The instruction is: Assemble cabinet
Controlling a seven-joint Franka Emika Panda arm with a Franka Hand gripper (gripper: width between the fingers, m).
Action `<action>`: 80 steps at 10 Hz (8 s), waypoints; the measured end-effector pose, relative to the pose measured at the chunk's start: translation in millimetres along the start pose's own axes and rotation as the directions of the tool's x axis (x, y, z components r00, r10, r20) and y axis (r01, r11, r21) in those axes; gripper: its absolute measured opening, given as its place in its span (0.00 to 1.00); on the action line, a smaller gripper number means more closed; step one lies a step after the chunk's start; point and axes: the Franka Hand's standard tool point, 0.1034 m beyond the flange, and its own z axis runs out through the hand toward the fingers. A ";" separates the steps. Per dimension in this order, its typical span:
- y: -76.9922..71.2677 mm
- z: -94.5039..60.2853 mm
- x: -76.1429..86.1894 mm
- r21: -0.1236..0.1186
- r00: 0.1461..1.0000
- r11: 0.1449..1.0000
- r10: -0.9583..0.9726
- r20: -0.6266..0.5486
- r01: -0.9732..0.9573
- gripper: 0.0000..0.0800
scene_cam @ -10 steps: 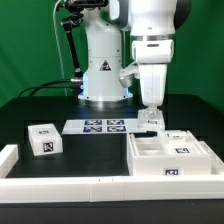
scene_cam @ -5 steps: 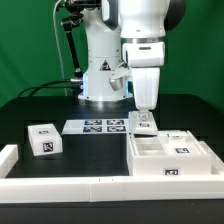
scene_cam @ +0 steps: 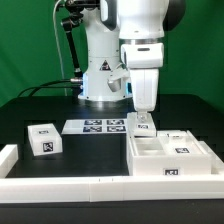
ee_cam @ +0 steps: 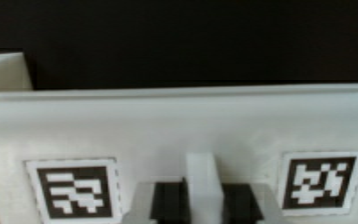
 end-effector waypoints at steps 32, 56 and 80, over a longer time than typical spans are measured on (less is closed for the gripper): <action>105.3 -1.9 10.8 -0.064 0.999 0.998 -0.014 -0.052 0.011 0.09; 59.7 -8.8 1.0 -0.114 0.941 0.936 0.324 -0.095 -0.334 1.00; 29.4 27.7 33.9 0.045 0.112 0.117 0.989 -0.101 -0.992 1.00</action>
Offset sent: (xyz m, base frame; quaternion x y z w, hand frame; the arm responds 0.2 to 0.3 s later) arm 0.0100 0.0018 0.0018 0.0081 0.0051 0.0004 1.0000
